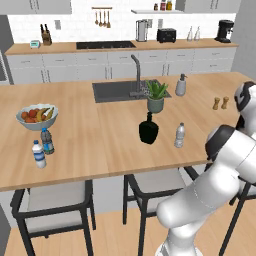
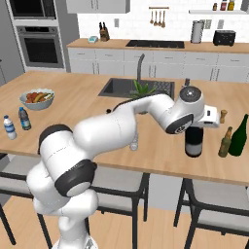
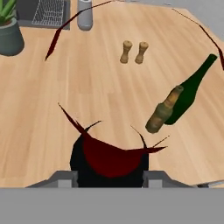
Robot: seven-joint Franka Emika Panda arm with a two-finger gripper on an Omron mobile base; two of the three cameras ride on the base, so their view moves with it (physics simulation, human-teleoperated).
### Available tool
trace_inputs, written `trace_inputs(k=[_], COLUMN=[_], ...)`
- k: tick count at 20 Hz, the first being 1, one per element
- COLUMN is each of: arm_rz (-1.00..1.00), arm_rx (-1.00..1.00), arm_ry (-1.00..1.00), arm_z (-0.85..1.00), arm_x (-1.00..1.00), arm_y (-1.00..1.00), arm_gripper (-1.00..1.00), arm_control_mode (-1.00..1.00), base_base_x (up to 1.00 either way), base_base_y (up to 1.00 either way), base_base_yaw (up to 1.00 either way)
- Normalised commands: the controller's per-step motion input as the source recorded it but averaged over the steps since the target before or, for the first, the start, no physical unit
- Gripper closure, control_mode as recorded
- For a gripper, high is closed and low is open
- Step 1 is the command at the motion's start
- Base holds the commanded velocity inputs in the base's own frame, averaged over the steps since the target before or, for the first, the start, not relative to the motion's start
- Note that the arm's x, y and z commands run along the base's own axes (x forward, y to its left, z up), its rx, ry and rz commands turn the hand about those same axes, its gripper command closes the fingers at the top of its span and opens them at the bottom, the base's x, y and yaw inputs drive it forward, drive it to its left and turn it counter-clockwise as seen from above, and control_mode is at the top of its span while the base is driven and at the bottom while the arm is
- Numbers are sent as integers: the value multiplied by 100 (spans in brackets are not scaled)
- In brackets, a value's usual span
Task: Move the plastic bottles in the middle to the plastics group, and the glass bottles in the middle to the glass group.
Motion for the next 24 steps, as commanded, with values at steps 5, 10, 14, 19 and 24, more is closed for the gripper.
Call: trace_inputs(k=[5, 10, 14, 19, 24], arm_rz=[0, 0, 0, 0, 0], arm_rx=[0, 0, 1, 1, 5], arm_ry=[0, 0, 0, -3, -6], arm_z=[-27, -21, -18, -3, 13], arm_x=[8, 2, 7, 11, 1], arm_y=[0, -1, -6, -3, -9], arm_gripper=[100, 100, 100, 100, 100], arm_control_mode=[-100, -100, -100, -100, -100], base_base_x=[0, 0, 0, 0, 0], base_base_y=[0, 0, 0, 0, 0], base_base_yaw=[0, 0, 0, 0, 0])
